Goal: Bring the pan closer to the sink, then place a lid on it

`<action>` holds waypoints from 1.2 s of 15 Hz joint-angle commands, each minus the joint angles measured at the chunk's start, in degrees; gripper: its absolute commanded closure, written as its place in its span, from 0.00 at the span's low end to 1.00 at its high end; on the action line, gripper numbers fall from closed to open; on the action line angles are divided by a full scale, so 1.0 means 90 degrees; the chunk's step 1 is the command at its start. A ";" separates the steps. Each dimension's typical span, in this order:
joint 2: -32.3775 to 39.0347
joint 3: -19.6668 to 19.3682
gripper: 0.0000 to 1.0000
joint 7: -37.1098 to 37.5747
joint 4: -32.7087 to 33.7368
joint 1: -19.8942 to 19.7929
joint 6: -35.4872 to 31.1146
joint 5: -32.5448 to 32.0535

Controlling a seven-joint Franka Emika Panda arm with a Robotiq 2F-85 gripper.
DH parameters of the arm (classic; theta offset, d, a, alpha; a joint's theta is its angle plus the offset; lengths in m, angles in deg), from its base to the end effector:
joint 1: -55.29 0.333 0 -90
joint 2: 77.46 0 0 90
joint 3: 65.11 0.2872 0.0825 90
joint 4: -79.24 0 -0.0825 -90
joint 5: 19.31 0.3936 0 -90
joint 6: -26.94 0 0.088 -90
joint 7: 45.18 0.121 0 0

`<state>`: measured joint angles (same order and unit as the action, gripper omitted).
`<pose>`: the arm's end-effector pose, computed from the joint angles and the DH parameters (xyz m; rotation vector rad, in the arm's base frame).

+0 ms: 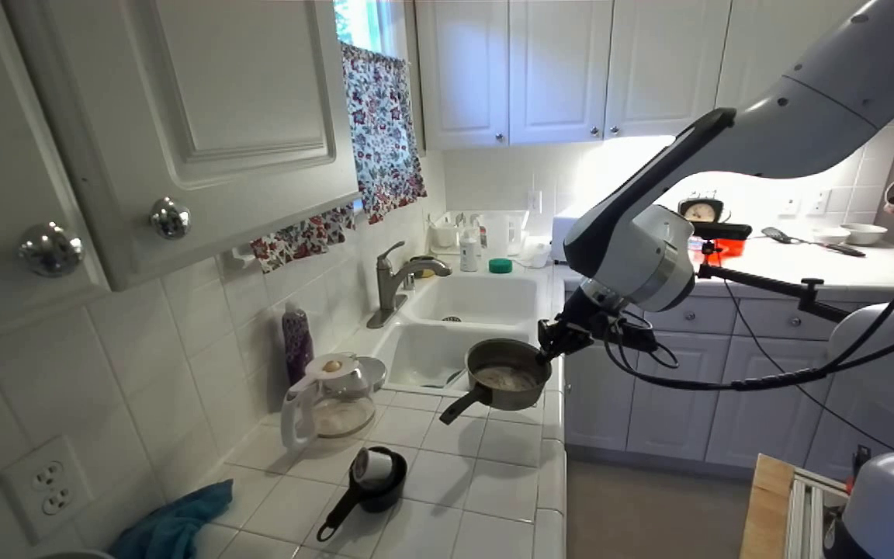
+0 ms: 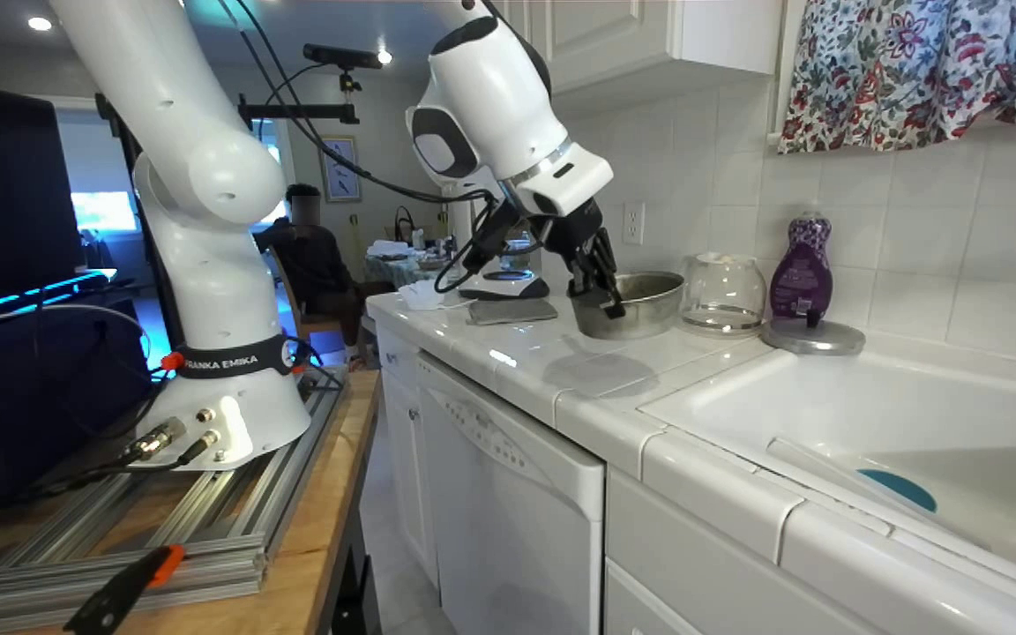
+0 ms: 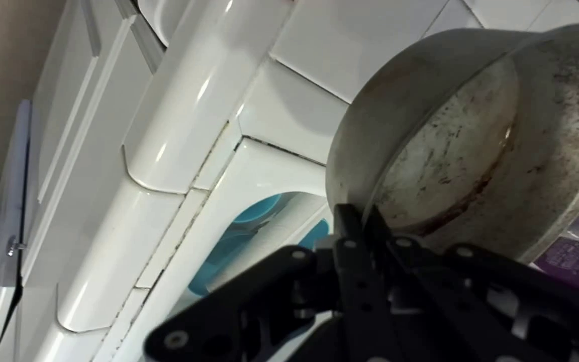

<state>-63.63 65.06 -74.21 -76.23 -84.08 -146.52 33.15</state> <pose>0.4210 -0.1071 0.2539 -2.6180 0.7765 -0.6715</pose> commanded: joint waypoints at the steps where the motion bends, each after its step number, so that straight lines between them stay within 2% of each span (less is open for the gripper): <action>1: -0.0622 0.0030 0.99 0.0971 0.0333 -0.0135 0.0491 -0.0625; 3: -0.0697 0.0163 0.99 0.1212 0.0418 -0.0168 0.0508 -0.0664; 4: -0.0546 -0.1020 0.99 0.1826 0.0382 0.1031 0.0270 -0.1390; 5: -0.0822 0.0030 0.99 0.1493 0.0533 0.0082 0.0539 -0.0863; 6: -0.0630 -0.1409 0.99 0.2240 0.0478 0.1530 0.0289 -0.1716; 7: -0.0899 -0.0372 0.99 0.1826 0.0617 0.0621 0.0539 -0.1070; 8: -0.0916 -0.0566 0.99 0.1997 0.0625 0.0888 0.0504 -0.1125; 9: -0.0716 -0.1749 0.99 0.2613 0.0559 0.2053 0.0336 -0.1913; 10: -0.0758 -0.1979 0.99 0.2794 0.0574 0.2344 0.0326 -0.2050; 11: -0.0951 -0.1278 0.99 0.2458 0.0607 0.1780 0.0487 -0.1476; 12: -0.0991 -0.1500 0.99 0.2557 0.0640 0.2031 0.0630 -0.1588; 15: -0.1097 -0.1516 0.99 0.2318 0.0649 0.2048 0.0938 -0.1829; 16: -0.0926 -0.2755 0.99 0.2718 0.0594 0.3198 0.0801 -0.2620; 17: -0.1028 -0.3025 0.99 0.2787 0.0609 0.3444 0.0771 -0.2874; 18: -0.1343 -0.2337 0.99 0.2455 0.0650 0.2843 0.0806 -0.2435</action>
<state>-71.39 44.21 -51.83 -71.99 -59.05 -140.29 11.88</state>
